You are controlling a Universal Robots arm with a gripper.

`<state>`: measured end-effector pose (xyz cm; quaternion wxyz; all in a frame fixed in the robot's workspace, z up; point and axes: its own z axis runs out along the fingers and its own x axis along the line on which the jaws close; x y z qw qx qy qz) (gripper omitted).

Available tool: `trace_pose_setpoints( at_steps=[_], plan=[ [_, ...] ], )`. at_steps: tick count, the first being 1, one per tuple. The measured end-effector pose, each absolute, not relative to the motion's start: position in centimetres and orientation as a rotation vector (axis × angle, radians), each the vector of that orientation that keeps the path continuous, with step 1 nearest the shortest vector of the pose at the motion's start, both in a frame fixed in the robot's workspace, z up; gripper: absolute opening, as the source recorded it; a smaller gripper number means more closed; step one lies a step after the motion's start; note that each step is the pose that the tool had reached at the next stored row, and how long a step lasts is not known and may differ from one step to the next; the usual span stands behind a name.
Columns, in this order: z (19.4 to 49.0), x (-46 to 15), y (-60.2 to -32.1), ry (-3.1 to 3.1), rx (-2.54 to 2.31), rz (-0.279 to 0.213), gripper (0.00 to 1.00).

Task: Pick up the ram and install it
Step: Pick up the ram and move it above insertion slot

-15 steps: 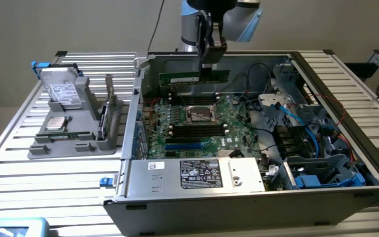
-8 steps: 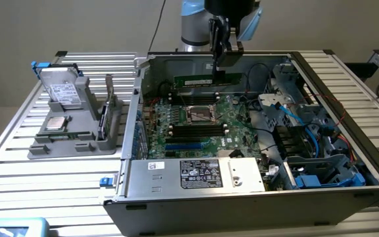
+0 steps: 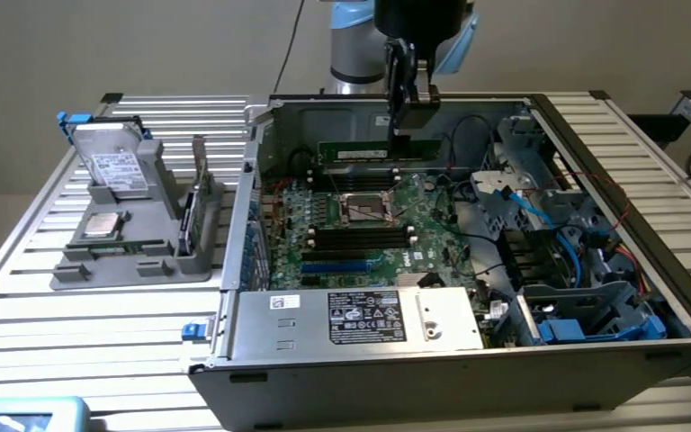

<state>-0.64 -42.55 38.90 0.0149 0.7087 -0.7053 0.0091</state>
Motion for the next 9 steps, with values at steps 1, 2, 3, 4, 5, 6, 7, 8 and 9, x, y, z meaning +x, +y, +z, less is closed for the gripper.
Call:
trace_pose_setpoints(
  at_steps=[1, 2, 3, 4, 5, 6, 7, 8, 9],
  plan=[
    [38.89, -0.63, -42.52, -2.198, 2.203, 0.028, 0.13],
    [38.89, -0.63, -42.48, -2.200, 2.201, 0.029, 0.13],
    [38.88, -0.63, -42.44, -2.201, 2.198, 0.029, 0.13],
    [38.88, -0.63, -42.41, -2.202, 2.195, 0.031, 0.13],
    [38.88, -0.63, -42.38, -2.203, 2.193, 0.033, 0.13],
    [38.88, -0.64, -42.35, -2.204, 2.190, 0.035, 0.13],
    [38.87, -0.64, -42.30, -2.204, 2.188, 0.037, 0.13],
    [38.87, -0.64, -42.23, -2.205, 2.186, 0.039, 0.13],
    [38.87, -0.64, -42.14, -2.205, 2.185, 0.039, 0.13]
  ],
)
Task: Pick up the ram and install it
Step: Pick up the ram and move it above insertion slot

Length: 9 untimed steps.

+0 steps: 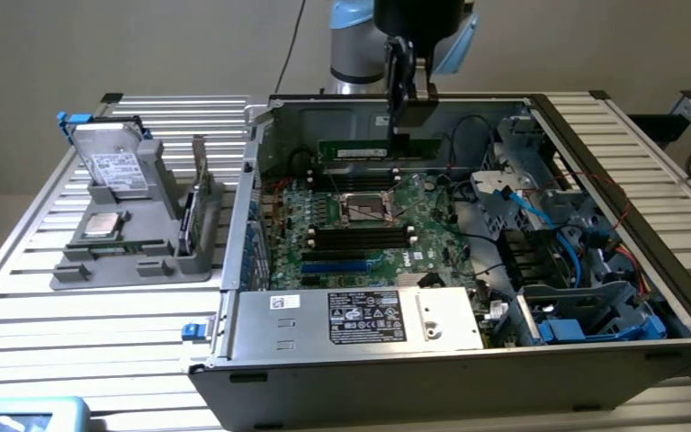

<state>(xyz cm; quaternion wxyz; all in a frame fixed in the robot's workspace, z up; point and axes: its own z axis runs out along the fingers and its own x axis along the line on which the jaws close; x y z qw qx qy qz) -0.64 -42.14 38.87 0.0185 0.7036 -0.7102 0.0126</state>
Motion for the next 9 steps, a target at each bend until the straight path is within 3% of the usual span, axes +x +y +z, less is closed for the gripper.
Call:
trace_pose_setpoints(
  at_steps=[9],
  plan=[
    [38.8, -0.6, -40.6, -2.207, 2.182, 0.040, 0.13]
  ],
)
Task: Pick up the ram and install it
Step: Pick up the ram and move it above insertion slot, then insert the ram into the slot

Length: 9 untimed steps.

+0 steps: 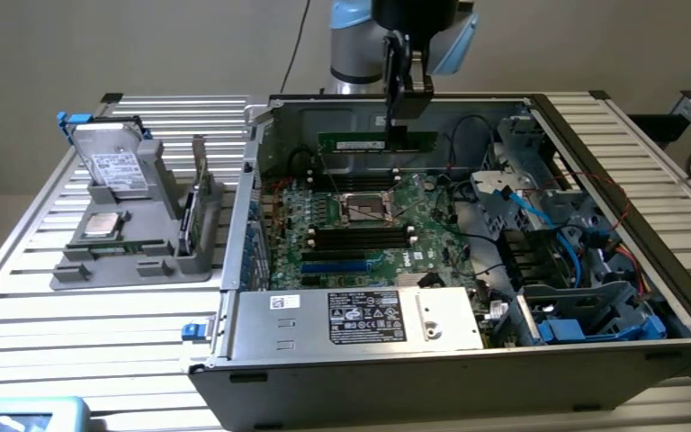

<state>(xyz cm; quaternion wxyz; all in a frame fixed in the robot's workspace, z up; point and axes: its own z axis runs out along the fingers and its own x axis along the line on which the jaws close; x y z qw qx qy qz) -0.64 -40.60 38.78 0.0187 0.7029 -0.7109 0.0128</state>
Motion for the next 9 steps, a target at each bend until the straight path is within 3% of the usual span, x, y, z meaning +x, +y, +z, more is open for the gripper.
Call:
trace_pose_setpoints(
  at_steps=[9],
  plan=[
    [38.2, -0.6, -39.1, -2.208, 2.179, 0.042, 0.13]
  ],
)
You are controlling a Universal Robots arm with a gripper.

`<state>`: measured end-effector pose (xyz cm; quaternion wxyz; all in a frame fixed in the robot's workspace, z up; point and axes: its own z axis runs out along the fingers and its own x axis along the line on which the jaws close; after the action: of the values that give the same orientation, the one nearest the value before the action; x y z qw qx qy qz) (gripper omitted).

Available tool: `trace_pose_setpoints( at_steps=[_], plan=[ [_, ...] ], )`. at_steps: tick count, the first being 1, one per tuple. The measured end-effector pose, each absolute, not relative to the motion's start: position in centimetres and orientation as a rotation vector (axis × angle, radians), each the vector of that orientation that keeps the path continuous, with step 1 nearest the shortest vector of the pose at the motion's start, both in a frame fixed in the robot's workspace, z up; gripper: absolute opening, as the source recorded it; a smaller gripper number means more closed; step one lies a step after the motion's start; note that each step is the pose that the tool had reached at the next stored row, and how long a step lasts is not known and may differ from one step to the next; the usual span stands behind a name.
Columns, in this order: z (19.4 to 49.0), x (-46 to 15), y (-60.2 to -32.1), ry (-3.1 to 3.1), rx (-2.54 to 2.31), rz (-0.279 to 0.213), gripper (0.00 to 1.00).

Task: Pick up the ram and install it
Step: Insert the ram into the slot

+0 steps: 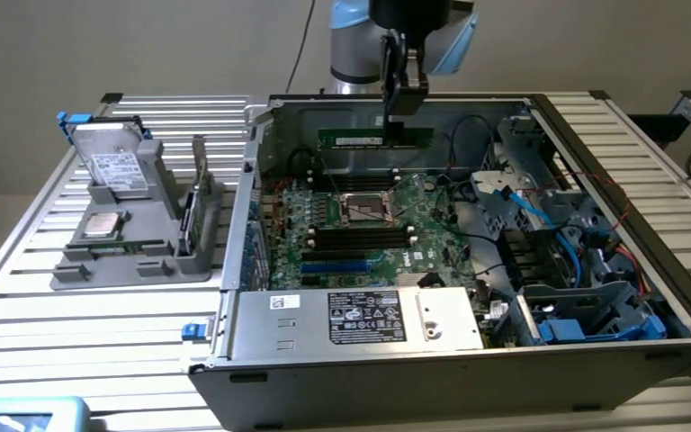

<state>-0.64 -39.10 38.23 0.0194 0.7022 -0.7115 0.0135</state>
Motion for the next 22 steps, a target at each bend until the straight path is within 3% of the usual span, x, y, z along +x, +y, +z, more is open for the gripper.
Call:
trace_pose_setpoints(
  at_steps=[22],
  plan=[
    [35.7, -0.8, -37.3, -2.186, 2.154, 0.092, 0.13]
  ],
)
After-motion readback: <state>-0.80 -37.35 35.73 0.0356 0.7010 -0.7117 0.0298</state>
